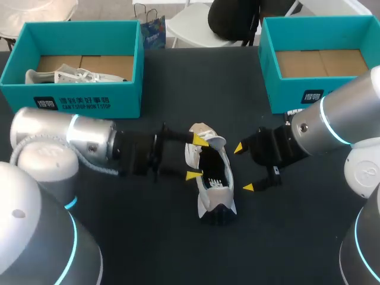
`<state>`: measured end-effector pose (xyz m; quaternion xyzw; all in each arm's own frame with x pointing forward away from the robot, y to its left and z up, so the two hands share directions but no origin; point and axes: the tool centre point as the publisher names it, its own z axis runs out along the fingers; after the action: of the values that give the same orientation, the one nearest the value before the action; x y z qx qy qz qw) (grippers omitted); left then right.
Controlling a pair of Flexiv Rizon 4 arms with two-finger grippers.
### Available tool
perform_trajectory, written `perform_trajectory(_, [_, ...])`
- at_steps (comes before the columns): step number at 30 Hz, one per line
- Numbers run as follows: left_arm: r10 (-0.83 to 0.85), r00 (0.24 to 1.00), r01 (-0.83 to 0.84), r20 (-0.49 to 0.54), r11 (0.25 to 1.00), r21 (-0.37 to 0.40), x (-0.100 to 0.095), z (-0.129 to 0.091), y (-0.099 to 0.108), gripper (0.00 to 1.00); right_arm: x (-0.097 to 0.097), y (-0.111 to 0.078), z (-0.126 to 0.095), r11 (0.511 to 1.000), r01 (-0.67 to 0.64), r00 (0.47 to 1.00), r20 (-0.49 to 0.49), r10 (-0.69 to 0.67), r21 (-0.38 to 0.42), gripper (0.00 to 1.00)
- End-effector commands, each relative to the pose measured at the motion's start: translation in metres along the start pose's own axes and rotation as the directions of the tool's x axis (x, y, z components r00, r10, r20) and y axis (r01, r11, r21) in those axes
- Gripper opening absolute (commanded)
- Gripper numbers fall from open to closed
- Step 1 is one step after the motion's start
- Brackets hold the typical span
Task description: Take the shoe out of the shoebox, open the shoe tongue, remove and reinsert the insole, then place the shoe into the shoebox
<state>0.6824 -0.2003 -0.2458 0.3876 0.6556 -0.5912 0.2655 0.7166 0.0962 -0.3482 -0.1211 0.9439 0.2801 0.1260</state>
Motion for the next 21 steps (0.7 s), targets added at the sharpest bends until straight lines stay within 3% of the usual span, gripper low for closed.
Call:
perform_trajectory(1, [-0.01,0.95,0.04,-0.312,0.995,0.09,-0.031,-0.019,0.003,0.72,0.001,0.001,0.001,1.0,0.0,1.0,0.002,0.0,0.001,1.0])
perform_trajectory(2, [0.001,0.915,0.035,-0.403,0.996,0.084,-0.043,-0.021,0.004,0.66,0.001,0.001,0.001,1.0,0.0,1.0,0.002,0.0,0.001,1.0])
perform_trajectory(4, [0.01,0.881,0.043,-0.474,0.994,0.1,-0.05,-0.021,0.002,0.57,0.0,-0.003,-0.006,1.0,-0.02,1.0,-0.01,0.02,0.001,1.0])
perform_trajectory(5, [0.01,0.881,0.043,-0.474,0.994,0.1,-0.05,-0.021,0.002,0.57,0.0,-0.003,-0.006,1.0,-0.02,1.0,-0.01,0.02,0.001,1.0])
perform_trajectory(6, [0.01,0.84,0.058,-0.542,0.992,0.109,-0.059,-0.022,0.001,0.57,0.0,-0.009,-0.017,1.0,-0.024,0.999,-0.027,0.024,-0.003,1.0])
perform_trajectory(9, [0.025,0.785,0.035,-0.619,0.996,0.084,-0.075,-0.026,-0.001,0.82,-0.002,-0.019,-0.038,0.999,-0.032,0.998,-0.052,0.033,0.014,1.0])
perform_trajectory(10, [0.01,0.77,0.04,-0.638,0.997,0.064,-0.079,-0.027,0.0,0.99,-0.003,-0.023,-0.044,0.999,-0.026,0.998,-0.062,0.028,0.035,1.0])
perform_trajectory(19, [0.003,0.761,0.047,-0.649,0.997,0.06,-0.082,-0.028,0.0,1.0,-0.017,-0.044,-0.083,0.999,-0.038,0.995,-0.096,0.039,0.011,1.0])
perform_trajectory(21, [0.003,0.761,0.047,-0.649,0.997,0.06,-0.082,-0.028,0.0,1.0,-0.024,-0.046,-0.093,0.999,-0.035,0.995,-0.097,0.032,-0.024,1.0])
